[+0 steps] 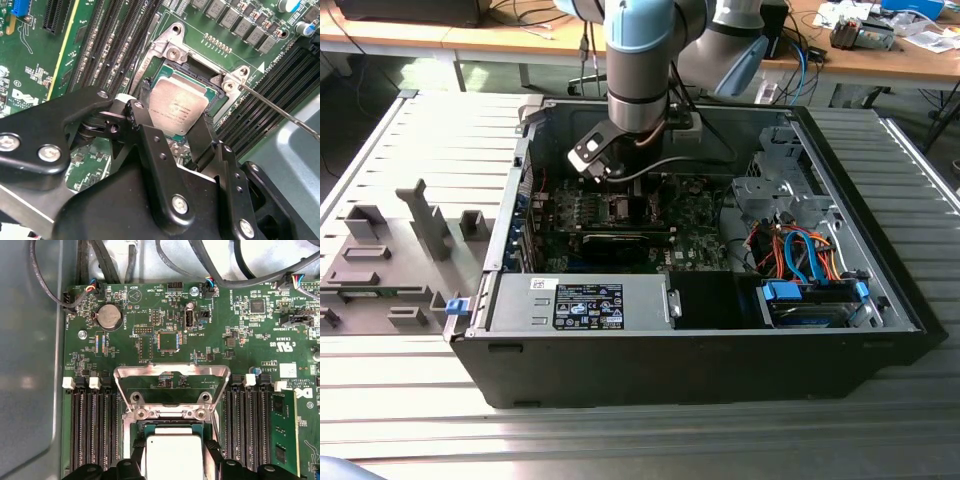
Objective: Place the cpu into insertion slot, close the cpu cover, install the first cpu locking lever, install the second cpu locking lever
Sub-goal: 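Place the cpu into insertion slot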
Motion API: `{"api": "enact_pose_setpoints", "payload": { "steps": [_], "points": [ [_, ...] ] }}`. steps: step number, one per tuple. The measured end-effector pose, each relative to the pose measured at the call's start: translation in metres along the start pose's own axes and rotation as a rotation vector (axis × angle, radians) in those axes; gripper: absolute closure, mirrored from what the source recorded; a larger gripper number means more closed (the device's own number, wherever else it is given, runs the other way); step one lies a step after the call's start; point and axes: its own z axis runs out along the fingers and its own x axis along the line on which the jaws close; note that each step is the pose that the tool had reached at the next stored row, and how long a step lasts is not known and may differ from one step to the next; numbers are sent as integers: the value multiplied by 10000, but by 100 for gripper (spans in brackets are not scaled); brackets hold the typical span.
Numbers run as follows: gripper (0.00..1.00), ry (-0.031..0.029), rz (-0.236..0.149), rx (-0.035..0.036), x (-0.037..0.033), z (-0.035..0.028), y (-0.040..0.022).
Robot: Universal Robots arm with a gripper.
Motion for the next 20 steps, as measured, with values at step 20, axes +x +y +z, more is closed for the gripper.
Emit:
{"api": "enact_pose_setpoints", "payload": {
  "steps": [20],
  "points": [
    [46,105,4,9,-37,-80,12]
  ]
}}
